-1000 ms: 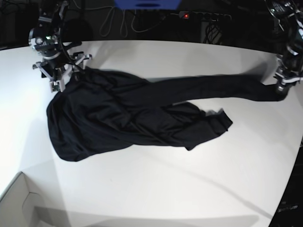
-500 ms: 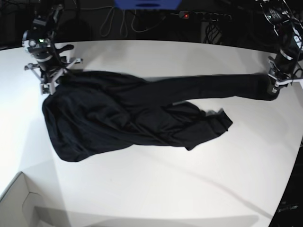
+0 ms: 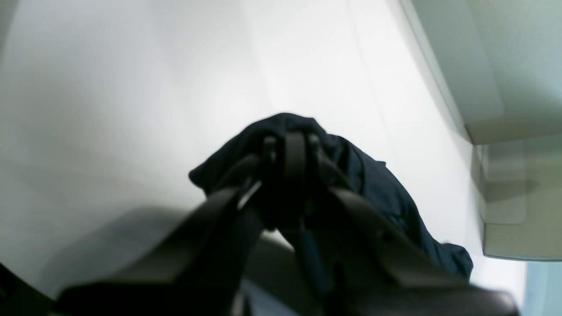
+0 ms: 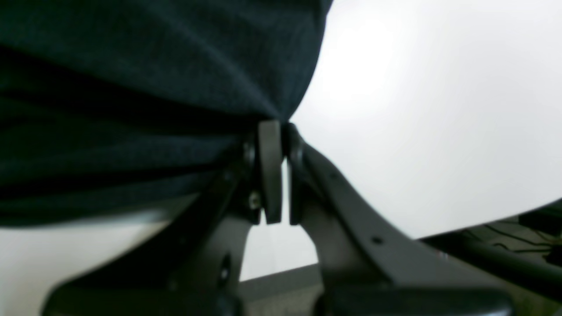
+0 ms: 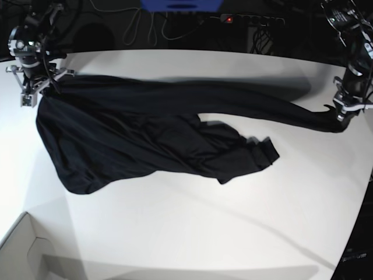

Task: Layout the t-shirt on the table in an organized manner, then fold the t-shirt properly
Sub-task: 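Hold the shirt with both grippers, stretching it across the table, then regrasp the shirt with the left gripper and pull it outward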

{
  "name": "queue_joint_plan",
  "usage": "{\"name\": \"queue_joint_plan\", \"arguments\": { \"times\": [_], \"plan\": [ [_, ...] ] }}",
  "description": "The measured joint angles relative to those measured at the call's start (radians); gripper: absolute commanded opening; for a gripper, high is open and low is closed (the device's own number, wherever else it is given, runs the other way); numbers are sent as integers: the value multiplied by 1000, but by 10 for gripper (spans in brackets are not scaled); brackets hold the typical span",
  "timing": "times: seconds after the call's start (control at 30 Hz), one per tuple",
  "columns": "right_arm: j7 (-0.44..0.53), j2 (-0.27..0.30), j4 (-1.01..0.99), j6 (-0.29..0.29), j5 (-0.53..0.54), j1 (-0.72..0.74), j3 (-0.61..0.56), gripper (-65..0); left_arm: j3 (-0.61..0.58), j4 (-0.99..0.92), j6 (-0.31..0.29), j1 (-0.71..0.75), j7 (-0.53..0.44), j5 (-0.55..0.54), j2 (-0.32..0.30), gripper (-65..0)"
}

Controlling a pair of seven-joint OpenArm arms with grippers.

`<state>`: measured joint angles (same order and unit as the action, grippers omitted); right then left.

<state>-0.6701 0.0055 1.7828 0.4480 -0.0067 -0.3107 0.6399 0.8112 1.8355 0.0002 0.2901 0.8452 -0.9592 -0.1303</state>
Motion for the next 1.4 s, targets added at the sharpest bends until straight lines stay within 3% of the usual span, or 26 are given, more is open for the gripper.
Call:
{"name": "queue_joint_plan", "arguments": {
  "times": [0.07,0.27,0.37,0.53,0.7,0.8,1.07,1.2,1.4],
  "plan": [
    [0,18,0,0,-1,0,0,-650,-2,0,0,0,1,0,0,-590],
    [-1,31,2,0,-1,2,-2,-650,-1,-1,0,-6,-5,3,10,-339],
    [-3,33,2,0,-1,2,-3,-650,0,0,0,-8,2,1,29,-294],
    [-2,33,2,0,-1,2,-2,-531,-56,-41,0,-79,-6,2,33,-284],
    [-3,32,2,0,-3,2,1,-431,-201,-183,7,-188,-16,14,39,-284],
    [0,33,2,0,-2,0,1,-425,-254,-296,6,-258,-12,10,62,-284],
    [0,33,3,0,-5,-6,1,-425,-253,-550,18,-378,-21,18,77,-288],
    [0,33,3,0,-4,-6,2,-425,-270,-616,17,-407,-94,20,72,-288],
    [0,33,2,0,-5,-3,-2,-425,-357,-632,17,-427,-192,121,69,-289]
  ]
}}
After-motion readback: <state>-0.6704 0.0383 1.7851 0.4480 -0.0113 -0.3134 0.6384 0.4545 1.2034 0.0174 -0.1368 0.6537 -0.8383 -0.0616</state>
